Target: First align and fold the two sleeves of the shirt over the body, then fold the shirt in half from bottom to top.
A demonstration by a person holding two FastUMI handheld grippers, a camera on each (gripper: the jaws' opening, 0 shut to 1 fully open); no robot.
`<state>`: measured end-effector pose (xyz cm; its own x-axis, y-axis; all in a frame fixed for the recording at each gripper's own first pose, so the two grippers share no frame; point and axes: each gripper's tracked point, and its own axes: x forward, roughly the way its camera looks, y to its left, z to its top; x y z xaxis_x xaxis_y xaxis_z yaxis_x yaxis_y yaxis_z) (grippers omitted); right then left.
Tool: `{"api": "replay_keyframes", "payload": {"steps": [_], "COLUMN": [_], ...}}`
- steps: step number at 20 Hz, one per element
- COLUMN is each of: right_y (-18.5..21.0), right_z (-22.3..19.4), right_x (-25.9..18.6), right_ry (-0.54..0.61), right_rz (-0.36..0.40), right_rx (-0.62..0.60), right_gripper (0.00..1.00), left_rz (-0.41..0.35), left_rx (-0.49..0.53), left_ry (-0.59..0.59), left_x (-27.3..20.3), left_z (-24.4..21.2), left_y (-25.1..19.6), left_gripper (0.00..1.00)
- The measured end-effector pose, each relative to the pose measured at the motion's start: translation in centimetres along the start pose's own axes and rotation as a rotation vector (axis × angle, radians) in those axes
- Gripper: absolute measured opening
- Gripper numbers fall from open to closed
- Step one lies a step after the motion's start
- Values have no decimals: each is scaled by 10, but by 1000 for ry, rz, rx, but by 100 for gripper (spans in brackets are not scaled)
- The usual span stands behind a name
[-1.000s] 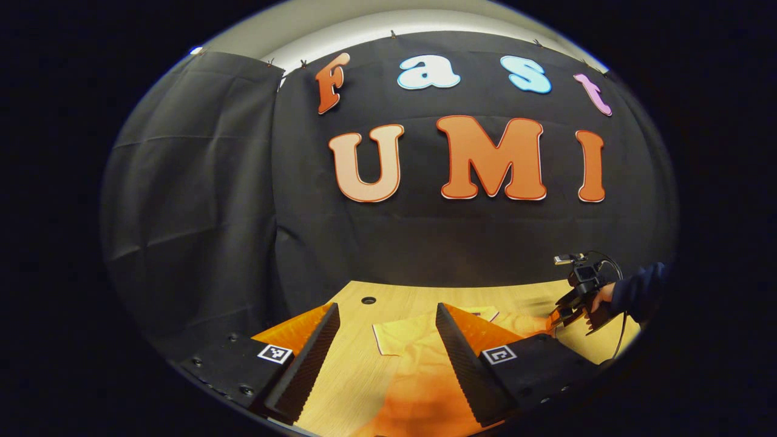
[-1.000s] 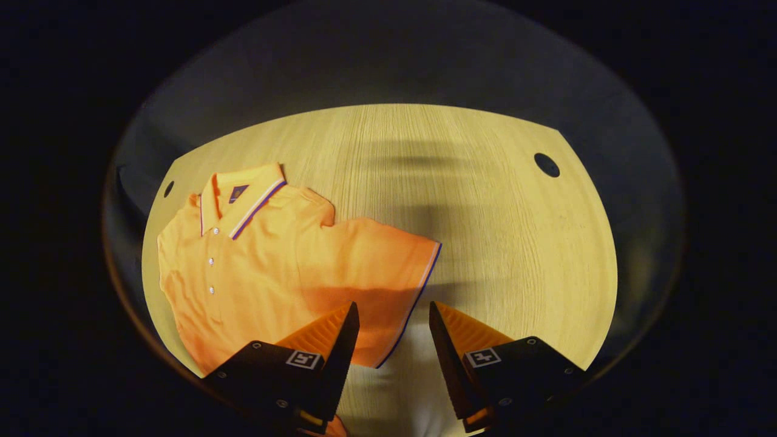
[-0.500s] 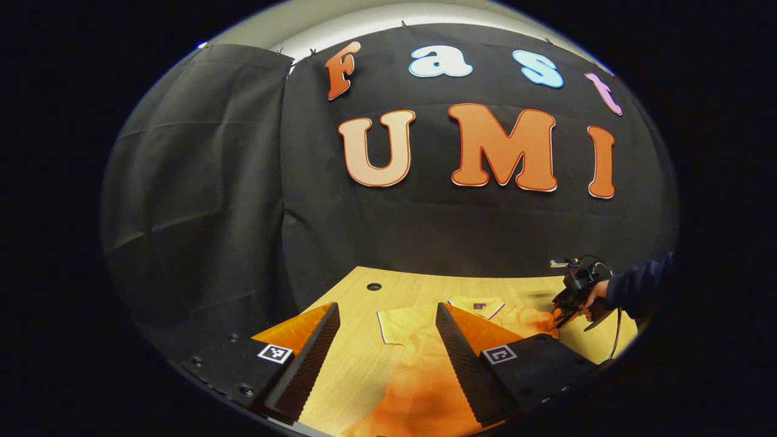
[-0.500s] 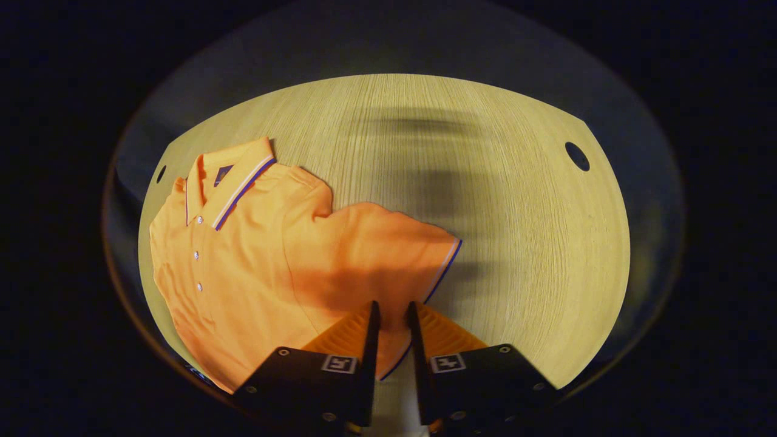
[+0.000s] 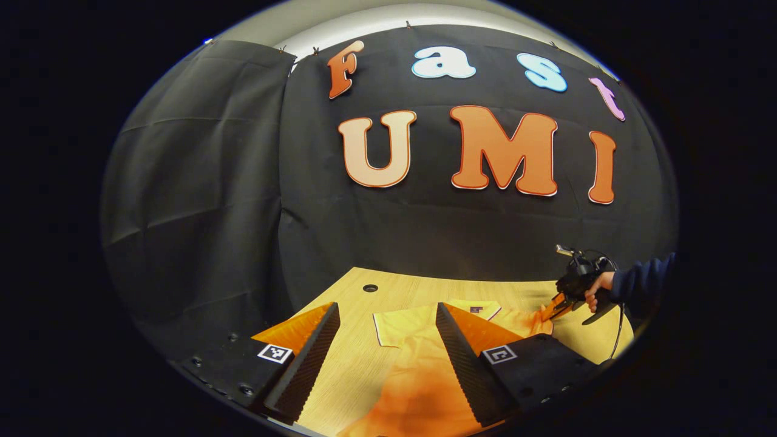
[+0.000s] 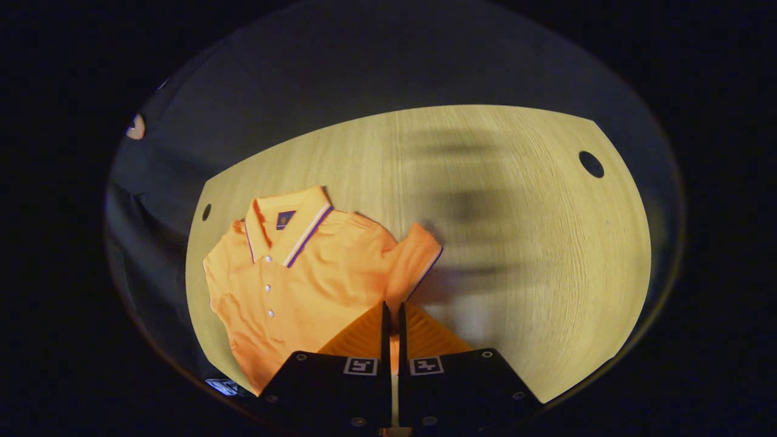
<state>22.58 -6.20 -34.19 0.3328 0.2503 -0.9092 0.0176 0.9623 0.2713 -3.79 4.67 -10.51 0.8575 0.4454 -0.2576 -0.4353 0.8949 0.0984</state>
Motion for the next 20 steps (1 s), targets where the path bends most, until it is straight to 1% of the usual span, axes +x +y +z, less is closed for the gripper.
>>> {"api": "replay_keyframes", "payload": {"steps": [1,4,6,7,8,9,10,11,13,14,16,17,18,20], "right_y": [10,32,56,66,70,69,71,72,77,76,75,75,75,76], "right_z": [2,5,1,-3,-7,-10,-12,-13,-7,-4,-2,-3,-3,-6], "right_x": [-2,6,11,13,17,19,21,20,15,13,8,4,-1,-9], "right_ry": [-2,-4,8,20,30,39,44,45,21,5,-17,-26,-35,-58], "right_rz": [13,8,56,84,92,82,85,90,113,117,124,132,141,156], "right_rx": [-12,-63,-73,-84,-99,-114,-122,-131,-126,-119,-106,-96,-82,-48], "right_gripper": [5,5,6,8,16,19,26,30,46,61,72,82,88,92], "left_rz": [-1,10,24,31,38,43,46,50,62,66,67,55,29,-23], "left_rx": [1,5,1,-2,-6,-11,-15,-18,-30,-44,-81,-111,-151,-198], "left_ry": [0,-1,5,10,15,20,27,36,59,69,103,125,143,186], "left_x": [-1,-1,1,2,3,5,6,7,11,14,21,25,32,50], "left_z": [0,1,-2,-3,-6,-8,-9,-12,-18,-22,-26,-27,-28,-31], "left_y": [0,1,2,3,4,5,5,6,9,11,18,19,19,15], "left_gripper": [98,98,98,98,98,98,98,98,98,98,98,98,98,98]}}
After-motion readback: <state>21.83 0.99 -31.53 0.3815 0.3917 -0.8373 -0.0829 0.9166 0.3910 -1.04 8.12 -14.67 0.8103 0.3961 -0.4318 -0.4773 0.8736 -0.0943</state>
